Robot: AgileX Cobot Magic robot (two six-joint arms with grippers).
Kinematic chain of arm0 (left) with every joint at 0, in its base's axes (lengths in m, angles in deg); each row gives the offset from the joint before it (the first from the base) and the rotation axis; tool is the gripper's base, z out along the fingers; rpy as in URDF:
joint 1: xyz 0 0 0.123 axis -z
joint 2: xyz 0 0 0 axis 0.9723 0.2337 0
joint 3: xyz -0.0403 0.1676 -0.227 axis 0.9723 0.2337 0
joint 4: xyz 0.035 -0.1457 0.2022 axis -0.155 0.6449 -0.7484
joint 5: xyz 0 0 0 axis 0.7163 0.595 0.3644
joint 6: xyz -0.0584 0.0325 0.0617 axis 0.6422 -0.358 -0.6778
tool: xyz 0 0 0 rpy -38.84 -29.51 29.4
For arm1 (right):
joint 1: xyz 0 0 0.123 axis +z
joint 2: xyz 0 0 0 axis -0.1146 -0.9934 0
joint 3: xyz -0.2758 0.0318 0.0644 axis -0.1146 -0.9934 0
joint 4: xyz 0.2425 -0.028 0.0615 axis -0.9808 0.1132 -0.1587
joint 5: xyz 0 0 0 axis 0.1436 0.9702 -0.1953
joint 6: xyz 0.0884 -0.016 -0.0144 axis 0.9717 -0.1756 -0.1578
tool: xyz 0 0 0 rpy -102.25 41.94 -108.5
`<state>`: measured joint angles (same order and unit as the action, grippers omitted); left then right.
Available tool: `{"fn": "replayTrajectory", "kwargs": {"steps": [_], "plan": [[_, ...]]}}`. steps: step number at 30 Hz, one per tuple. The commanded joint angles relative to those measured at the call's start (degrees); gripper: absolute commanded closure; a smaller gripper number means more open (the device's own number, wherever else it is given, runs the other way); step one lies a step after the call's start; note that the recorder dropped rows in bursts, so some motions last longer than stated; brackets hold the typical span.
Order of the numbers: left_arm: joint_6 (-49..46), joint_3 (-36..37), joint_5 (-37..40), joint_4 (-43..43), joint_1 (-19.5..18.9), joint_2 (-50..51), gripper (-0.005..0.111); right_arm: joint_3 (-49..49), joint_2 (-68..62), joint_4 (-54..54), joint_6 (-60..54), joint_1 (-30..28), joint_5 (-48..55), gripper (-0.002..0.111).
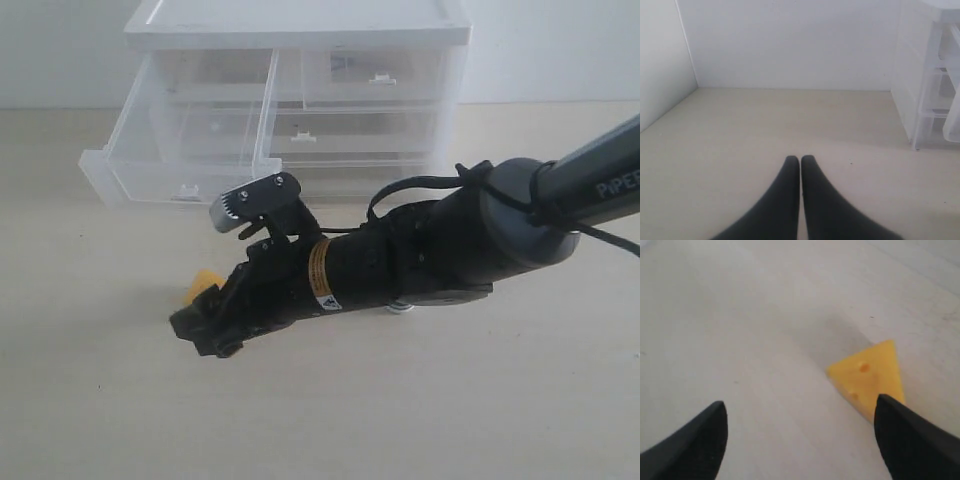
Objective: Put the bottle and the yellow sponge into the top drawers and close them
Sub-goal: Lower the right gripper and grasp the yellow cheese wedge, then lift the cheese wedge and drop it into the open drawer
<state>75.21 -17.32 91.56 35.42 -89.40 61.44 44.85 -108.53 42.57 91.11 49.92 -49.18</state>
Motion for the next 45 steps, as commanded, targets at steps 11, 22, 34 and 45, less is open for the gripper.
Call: {"fn": "replayTrajectory", "kwargs": {"steps": [11,22,34,45], "plan": [[0.52,0.19,-0.21,0.40,0.14,0.22,0.103,5.20,-7.52,-15.02,-27.40,0.08,5.27,0.034],[0.52,0.19,-0.21,0.40,0.14,0.22,0.103,5.48,-6.00,-11.18,-26.27,3.19,18.02,0.107],[0.52,0.19,-0.21,0.40,0.14,0.22,0.103,-7.30,18.01,-9.77,-23.67,17.21,20.17,0.107],[0.52,0.19,-0.21,0.40,0.14,0.22,0.103,7.73,24.65,-10.00,-23.16,6.45,19.05,0.107]]}}
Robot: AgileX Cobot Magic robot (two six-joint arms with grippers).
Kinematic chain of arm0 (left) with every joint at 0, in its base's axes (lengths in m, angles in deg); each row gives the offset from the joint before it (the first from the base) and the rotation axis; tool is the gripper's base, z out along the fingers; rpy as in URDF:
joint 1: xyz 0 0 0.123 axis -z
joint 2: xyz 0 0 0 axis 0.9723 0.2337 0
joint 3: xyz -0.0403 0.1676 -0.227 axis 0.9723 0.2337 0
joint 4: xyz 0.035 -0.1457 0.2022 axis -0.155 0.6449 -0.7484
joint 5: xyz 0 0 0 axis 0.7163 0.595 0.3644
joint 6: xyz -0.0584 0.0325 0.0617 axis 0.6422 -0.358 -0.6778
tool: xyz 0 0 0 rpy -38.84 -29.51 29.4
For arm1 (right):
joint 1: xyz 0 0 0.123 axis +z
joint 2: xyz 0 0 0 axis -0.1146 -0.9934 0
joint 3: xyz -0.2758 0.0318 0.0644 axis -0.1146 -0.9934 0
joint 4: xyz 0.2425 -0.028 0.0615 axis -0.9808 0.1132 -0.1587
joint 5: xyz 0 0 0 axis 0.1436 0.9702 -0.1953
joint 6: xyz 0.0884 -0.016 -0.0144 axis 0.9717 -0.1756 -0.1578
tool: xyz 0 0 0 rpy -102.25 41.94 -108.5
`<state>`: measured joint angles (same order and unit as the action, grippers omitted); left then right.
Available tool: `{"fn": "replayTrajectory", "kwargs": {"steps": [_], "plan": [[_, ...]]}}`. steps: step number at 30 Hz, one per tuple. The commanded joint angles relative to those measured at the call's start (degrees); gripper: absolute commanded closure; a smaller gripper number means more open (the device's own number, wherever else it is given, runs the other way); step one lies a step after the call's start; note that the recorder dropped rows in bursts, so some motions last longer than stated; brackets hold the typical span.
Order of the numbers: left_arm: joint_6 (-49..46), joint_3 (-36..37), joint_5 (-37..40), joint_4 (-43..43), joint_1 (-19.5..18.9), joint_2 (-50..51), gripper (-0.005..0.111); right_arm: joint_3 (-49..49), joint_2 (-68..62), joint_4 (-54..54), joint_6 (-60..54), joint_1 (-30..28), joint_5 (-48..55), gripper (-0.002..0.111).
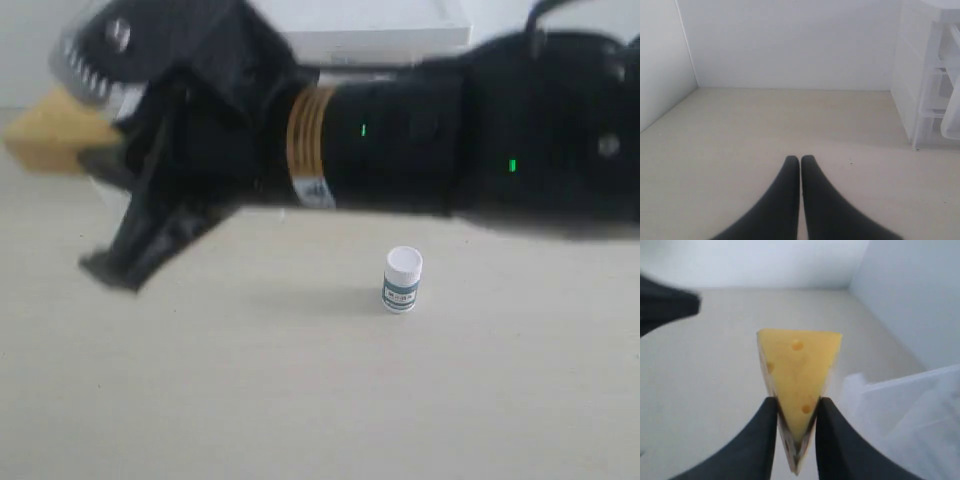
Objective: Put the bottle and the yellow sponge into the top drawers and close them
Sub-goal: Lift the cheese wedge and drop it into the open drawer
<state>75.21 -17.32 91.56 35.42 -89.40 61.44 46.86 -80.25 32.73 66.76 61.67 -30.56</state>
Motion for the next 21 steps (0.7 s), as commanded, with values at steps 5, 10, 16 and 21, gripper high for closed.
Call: {"fn": "replayTrajectory", "kwargs": {"steps": [5,10,16,21], "plan": [[0.52,0.19,-0.21,0.40,0.14,0.22,0.103,13.96,-13.66,-0.16,1.30,-9.04,0.53,0.107],[0.52,0.19,-0.21,0.40,0.14,0.22,0.103,20.26,-19.37,-0.16,0.67,-9.43,5.79,0.107],[0.52,0.19,-0.21,0.40,0.14,0.22,0.103,22.32,-20.57,-1.85,0.67,-9.43,12.61,0.076],[0.52,0.19,-0.21,0.40,0.14,0.22,0.103,22.32,-20.17,-3.25,1.01,-8.75,16.01,0.040]]}}
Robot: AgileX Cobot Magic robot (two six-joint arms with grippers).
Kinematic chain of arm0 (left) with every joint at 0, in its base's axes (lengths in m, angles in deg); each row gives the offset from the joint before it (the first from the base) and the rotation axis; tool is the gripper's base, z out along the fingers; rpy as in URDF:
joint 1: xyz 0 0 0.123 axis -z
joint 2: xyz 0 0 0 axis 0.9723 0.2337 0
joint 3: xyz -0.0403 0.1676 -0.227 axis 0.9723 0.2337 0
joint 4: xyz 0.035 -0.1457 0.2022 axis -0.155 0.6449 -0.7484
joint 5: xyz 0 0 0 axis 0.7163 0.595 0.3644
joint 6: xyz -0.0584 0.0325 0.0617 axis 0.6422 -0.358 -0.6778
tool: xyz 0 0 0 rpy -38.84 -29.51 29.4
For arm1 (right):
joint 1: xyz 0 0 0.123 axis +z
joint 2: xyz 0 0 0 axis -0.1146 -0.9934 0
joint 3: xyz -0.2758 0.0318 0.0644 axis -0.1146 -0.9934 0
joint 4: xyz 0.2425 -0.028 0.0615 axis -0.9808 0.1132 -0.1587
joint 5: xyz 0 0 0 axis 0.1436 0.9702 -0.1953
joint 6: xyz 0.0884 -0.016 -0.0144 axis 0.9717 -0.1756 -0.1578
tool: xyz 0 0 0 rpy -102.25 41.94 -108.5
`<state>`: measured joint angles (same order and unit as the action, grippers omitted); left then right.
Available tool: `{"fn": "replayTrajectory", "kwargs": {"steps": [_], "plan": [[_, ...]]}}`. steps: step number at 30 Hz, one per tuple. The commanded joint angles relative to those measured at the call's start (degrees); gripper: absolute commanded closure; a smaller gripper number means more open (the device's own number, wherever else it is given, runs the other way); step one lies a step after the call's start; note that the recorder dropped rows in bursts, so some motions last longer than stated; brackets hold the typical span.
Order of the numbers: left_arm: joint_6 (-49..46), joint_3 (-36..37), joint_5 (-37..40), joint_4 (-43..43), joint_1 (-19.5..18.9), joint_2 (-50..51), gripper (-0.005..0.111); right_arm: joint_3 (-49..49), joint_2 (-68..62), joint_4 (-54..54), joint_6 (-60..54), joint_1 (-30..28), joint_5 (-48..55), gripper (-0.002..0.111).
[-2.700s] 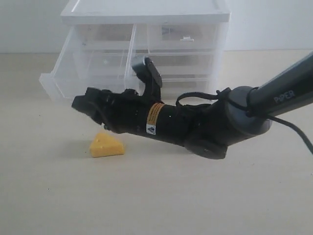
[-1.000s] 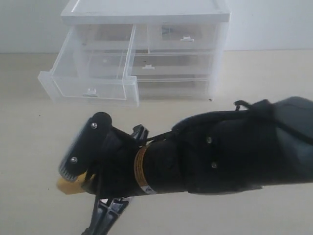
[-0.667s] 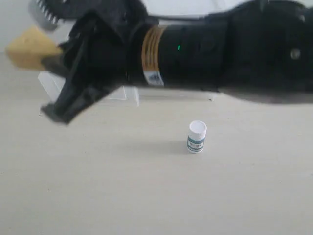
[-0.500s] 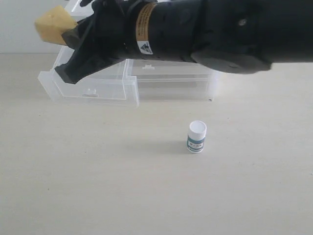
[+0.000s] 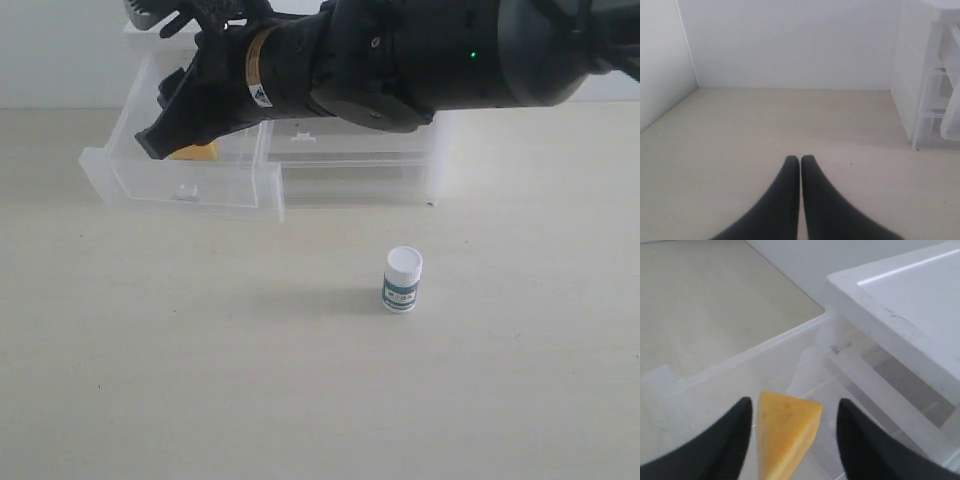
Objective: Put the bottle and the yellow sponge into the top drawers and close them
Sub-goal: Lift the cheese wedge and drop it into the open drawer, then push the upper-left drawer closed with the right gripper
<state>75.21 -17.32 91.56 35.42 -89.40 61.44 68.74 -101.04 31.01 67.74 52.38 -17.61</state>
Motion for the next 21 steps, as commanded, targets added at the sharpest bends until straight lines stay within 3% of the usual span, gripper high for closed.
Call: {"fn": "replayTrajectory", "kwargs": {"steps": [1,3,4,5,7,11,21], "plan": [[0.52,0.19,-0.21,0.40,0.14,0.22,0.103,0.44,1.30,-1.68,0.02,1.15,4.41,0.040],[0.52,0.19,-0.21,0.40,0.14,0.22,0.103,0.44,2.51,-1.68,-1.82,3.18,7.80,0.043],[0.52,0.19,-0.21,0.40,0.14,0.22,0.103,0.44,3.82,-1.68,-6.82,6.67,11.98,0.060],[0.52,0.19,-0.21,0.40,0.14,0.22,0.103,0.44,4.42,-1.68,-11.50,10.72,15.84,0.085],[0.52,0.19,-0.21,0.40,0.14,0.22,0.103,0.44,4.17,-1.68,-13.89,14.53,19.40,0.108],[0.52,0.19,-0.21,0.40,0.14,0.22,0.103,0.29,0.14,-0.90,-14.35,16.81,21.46,0.107],[0.52,0.19,-0.21,0.40,0.14,0.22,0.103,0.62,-1.70,15.43,-2.29,12.33,25.00,0.107]]}}
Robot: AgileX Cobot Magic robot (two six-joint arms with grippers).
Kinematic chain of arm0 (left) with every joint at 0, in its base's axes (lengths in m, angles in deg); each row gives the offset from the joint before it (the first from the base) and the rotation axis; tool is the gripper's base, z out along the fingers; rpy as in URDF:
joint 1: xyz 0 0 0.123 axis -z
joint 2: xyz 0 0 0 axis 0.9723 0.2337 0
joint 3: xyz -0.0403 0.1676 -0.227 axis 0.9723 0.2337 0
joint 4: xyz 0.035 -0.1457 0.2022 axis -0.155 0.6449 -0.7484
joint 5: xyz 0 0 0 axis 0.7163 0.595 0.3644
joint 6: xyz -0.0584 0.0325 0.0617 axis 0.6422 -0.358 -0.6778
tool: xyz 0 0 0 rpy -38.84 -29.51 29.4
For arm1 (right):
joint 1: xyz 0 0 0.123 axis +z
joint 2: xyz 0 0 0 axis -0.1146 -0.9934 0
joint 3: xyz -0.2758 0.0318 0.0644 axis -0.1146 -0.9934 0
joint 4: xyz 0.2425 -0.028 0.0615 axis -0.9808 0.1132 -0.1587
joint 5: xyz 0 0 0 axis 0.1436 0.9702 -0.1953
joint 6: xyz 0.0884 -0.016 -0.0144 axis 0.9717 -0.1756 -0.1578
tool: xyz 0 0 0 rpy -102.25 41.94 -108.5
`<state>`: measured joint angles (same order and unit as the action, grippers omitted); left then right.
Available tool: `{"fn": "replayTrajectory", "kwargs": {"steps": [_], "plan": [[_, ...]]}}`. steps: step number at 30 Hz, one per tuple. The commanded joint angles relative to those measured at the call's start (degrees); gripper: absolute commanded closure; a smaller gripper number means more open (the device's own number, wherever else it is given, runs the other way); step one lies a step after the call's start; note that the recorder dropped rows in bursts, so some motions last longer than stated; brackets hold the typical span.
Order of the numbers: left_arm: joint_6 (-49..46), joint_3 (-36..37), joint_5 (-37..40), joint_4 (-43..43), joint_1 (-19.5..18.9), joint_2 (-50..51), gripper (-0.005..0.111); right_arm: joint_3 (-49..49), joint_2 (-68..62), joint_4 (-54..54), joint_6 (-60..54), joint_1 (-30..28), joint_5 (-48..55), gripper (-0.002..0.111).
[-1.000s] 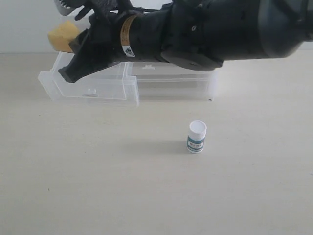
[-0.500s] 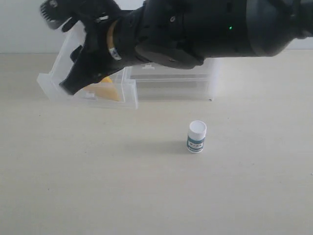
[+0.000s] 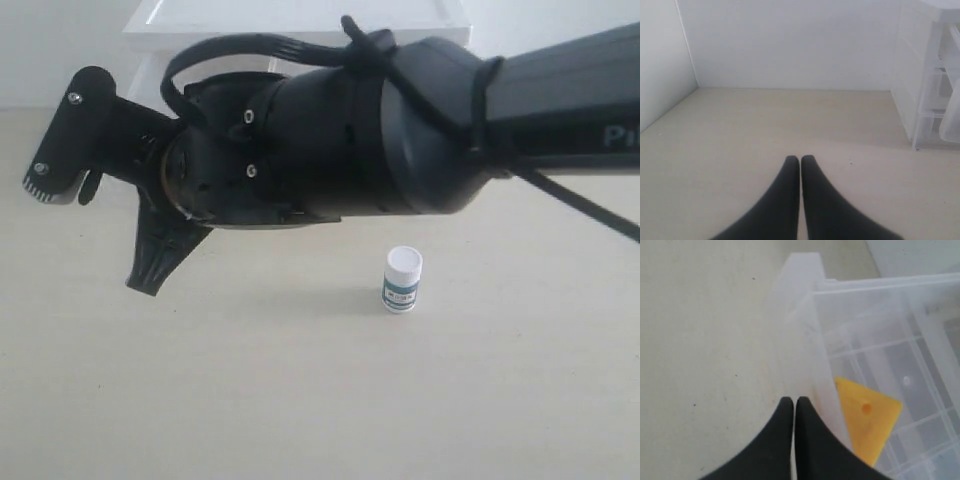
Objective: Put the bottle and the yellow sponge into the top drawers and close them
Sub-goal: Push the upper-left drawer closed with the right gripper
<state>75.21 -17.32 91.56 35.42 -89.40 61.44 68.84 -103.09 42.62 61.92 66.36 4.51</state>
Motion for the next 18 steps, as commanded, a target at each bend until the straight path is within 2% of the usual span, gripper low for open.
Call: {"fn": "replayTrajectory", "kwargs": {"steps": [1,8,13,15,18], "plan": [[0.52,0.19,-0.21,0.40,0.14,0.22,0.103,0.67,0.35,3.94,3.53,-2.01,3.51,0.107],[0.52,0.19,-0.21,0.40,0.14,0.22,0.103,0.71,0.46,5.60,4.74,-2.01,5.09,0.107],[0.52,0.19,-0.21,0.40,0.14,0.22,0.103,3.31,0.46,13.09,9.22,-2.23,5.33,0.107],[0.52,0.19,-0.21,0.40,0.14,0.22,0.103,4.11,-0.01,17.13,13.75,-4.53,2.85,0.107],[0.52,0.19,-0.21,0.40,0.14,0.22,0.103,5.16,-1.55,17.25,15.54,-8.32,-1.47,0.107]]}}
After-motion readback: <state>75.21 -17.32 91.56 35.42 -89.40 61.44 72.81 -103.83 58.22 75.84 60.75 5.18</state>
